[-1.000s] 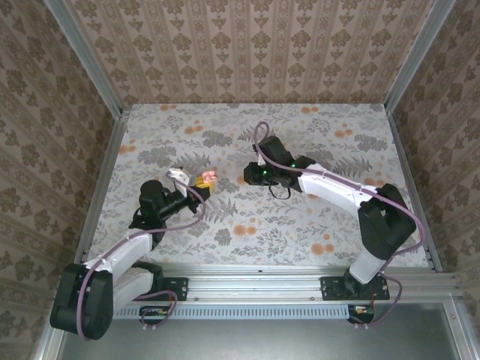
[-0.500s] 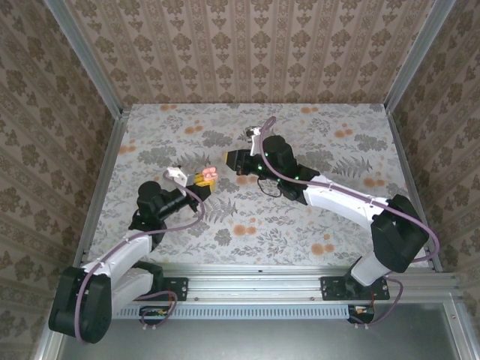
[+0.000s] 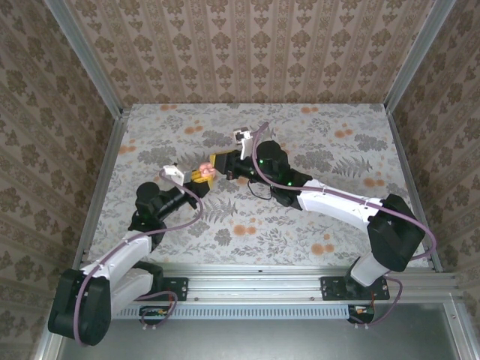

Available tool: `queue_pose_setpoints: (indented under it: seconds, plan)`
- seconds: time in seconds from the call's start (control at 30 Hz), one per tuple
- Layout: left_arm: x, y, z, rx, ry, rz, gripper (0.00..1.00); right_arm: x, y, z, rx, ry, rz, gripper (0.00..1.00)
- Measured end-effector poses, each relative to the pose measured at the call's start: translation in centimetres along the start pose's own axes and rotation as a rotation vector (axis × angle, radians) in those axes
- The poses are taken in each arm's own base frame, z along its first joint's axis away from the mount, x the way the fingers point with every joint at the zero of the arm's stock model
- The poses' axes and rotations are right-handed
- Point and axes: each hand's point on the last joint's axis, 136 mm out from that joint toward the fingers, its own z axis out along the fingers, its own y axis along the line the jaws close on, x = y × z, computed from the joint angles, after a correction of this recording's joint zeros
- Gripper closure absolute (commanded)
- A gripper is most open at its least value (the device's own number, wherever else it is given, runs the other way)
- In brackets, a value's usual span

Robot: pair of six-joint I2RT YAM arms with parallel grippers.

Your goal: Insert the wireless bluetooth earbuds into the charging case

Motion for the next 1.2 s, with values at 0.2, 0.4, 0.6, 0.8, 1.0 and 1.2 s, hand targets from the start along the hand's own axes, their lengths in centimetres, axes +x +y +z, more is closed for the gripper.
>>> queue_pose_setpoints:
  seconds: [0.2, 0.4, 0.6, 0.8, 1.0, 1.2]
  plan:
    - [-0.5, 0.2, -0.1, -0.017, -0.016, -0.001, 0.95, 0.3, -0.1, 0.3, -0.004, 0.001, -0.002, 0.84]
    - [-0.9, 0.4, -0.1, -0.033, -0.031, 0.005, 0.95, 1.2, -0.3, 0.8, -0.003, 0.023, 0.001, 0.84]
    - [-1.2, 0.6, -0.2, -0.047, -0.041, 0.002, 0.95, 1.7, 0.2, 0.9, -0.018, 0.037, 0.001, 0.84]
    - [-1.4, 0.7, -0.2, -0.056, -0.048, 0.0, 0.95, 1.9, 0.3, 1.2, -0.029, 0.036, -0.001, 0.84]
    - [-1.6, 0.6, -0.3, -0.055, -0.054, 0.002, 0.95, 2.1, 0.1, 1.5, -0.03, 0.032, -0.002, 0.84]
    - [-1.7, 0.6, -0.3, -0.055, -0.056, 0.003, 0.95, 2.0, 0.0, 1.7, -0.032, 0.021, -0.004, 0.84]
